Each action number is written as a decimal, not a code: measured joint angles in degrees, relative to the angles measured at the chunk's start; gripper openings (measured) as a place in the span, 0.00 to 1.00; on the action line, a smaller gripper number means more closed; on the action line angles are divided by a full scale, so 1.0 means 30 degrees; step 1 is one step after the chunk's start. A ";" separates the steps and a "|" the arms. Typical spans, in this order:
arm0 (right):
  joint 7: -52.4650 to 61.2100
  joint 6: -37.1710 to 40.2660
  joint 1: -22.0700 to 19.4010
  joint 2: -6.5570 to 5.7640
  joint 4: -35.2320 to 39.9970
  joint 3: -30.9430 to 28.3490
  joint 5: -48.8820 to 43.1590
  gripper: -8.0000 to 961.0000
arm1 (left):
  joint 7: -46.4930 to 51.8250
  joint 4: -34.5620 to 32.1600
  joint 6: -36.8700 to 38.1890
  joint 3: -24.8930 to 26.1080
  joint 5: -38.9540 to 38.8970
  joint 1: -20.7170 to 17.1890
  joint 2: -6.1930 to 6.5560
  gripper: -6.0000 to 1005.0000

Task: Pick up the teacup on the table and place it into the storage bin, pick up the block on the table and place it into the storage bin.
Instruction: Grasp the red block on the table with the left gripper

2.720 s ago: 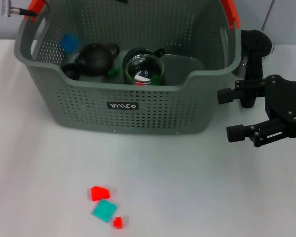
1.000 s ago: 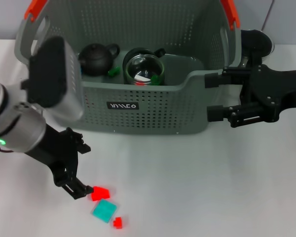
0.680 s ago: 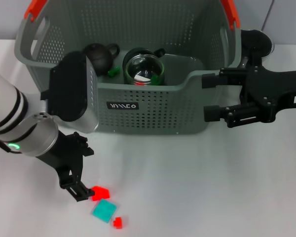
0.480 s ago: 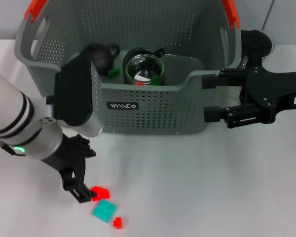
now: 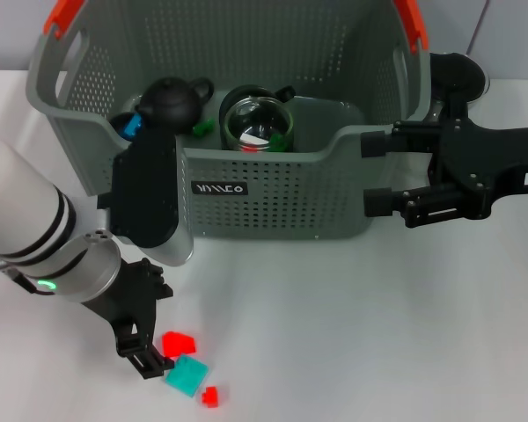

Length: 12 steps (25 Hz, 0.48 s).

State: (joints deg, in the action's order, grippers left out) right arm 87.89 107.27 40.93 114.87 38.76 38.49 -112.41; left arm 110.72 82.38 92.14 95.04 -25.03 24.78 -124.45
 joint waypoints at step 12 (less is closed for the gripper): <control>-0.0027 -0.0016 -0.0019 0.0000 0.0001 0.0002 -0.0002 0.98 | 0.0083 -0.0869 -0.1061 -0.0479 0.0630 0.0085 0.0031 0.96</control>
State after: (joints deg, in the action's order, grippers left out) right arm 87.81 107.22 40.87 114.87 38.76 38.50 -112.41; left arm 110.97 79.77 88.96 93.60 -23.13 25.03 -124.36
